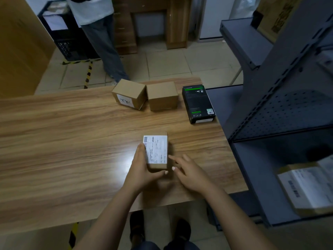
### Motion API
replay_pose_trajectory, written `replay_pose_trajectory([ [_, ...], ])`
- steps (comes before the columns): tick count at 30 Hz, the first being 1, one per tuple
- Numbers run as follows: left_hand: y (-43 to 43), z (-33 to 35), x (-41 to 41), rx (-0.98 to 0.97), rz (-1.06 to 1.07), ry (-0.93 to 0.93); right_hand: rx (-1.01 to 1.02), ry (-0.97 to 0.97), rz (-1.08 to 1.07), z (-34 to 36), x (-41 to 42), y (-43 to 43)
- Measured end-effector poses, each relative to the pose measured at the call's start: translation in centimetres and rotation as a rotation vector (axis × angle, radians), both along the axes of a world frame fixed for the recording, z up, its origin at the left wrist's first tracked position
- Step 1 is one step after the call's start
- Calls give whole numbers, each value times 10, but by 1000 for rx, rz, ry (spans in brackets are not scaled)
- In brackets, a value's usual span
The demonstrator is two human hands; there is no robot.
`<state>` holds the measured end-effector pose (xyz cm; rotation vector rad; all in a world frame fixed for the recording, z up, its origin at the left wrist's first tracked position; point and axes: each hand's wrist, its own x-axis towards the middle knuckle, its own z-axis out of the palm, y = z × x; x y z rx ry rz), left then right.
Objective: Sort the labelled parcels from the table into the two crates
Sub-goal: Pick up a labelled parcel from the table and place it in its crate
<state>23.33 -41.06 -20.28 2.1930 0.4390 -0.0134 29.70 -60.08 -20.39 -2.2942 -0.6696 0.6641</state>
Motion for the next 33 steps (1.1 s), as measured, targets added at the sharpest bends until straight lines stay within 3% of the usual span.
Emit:
replay_pose_trajectory([
  [7, 8, -2, 12, 238, 7, 42, -48, -55, -147, 7, 15, 11],
  [14, 53, 4, 12, 237, -285, 61, -130, -133, -101, 38, 38, 45],
  [21, 106, 5, 2, 195, -243, 58, -131, -58, -124, 27, 29, 84],
  [28, 132, 5, 6, 114, -281, 21, -100, -63, -237, 24, 2, 102],
  [33, 140, 2, 11, 67, -316, 48, -169, -115, -201, 31, 11, 108],
])
